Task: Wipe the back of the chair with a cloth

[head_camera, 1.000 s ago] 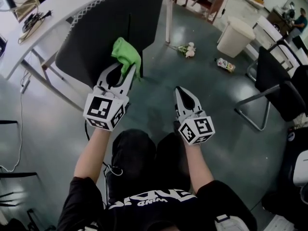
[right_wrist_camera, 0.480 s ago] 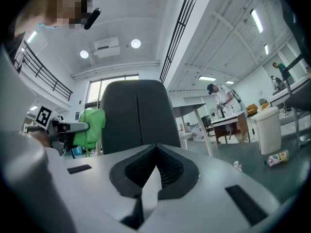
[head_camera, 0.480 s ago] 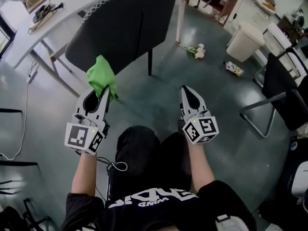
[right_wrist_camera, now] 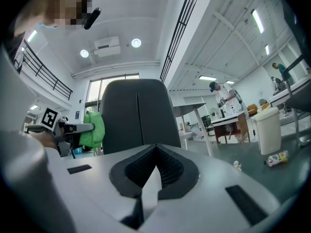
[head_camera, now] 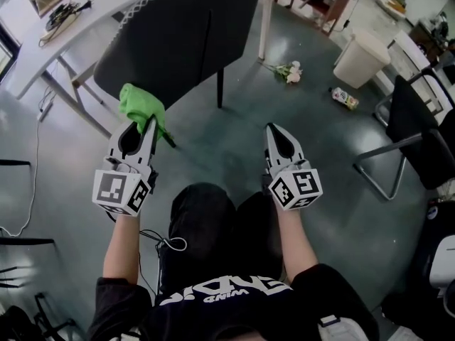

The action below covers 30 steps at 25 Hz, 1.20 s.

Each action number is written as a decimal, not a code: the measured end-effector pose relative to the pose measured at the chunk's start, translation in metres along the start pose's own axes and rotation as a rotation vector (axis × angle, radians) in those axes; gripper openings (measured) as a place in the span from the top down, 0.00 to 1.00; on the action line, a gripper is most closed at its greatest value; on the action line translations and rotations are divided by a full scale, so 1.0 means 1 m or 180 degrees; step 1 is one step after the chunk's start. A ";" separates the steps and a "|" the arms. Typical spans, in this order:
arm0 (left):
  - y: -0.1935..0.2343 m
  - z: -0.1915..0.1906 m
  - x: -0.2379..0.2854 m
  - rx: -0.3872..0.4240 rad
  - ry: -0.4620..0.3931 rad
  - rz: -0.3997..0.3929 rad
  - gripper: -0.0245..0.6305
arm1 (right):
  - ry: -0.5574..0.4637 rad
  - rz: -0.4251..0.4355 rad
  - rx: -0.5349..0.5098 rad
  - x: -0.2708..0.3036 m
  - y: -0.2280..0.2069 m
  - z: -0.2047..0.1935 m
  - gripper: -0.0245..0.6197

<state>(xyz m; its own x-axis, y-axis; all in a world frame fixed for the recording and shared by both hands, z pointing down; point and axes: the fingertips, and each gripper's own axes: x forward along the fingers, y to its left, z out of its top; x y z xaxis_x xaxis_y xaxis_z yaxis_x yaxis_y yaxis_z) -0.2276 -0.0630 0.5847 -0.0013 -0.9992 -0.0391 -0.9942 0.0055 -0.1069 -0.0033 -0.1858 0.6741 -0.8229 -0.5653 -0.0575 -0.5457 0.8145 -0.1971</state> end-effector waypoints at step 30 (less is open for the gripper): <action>-0.087 -0.045 0.255 0.0009 0.0102 -0.0684 0.86 | 0.0048 -0.0210 -0.0013 -0.005 -0.013 -0.010 0.97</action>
<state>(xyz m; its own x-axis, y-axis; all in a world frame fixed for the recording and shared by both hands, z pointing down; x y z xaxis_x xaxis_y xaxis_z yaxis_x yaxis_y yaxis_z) -0.1463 -0.3196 0.6285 0.2072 -0.9782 0.0163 -0.9717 -0.2077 -0.1121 0.0064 -0.1918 0.6864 -0.7873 -0.6158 -0.0298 -0.5995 0.7760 -0.1959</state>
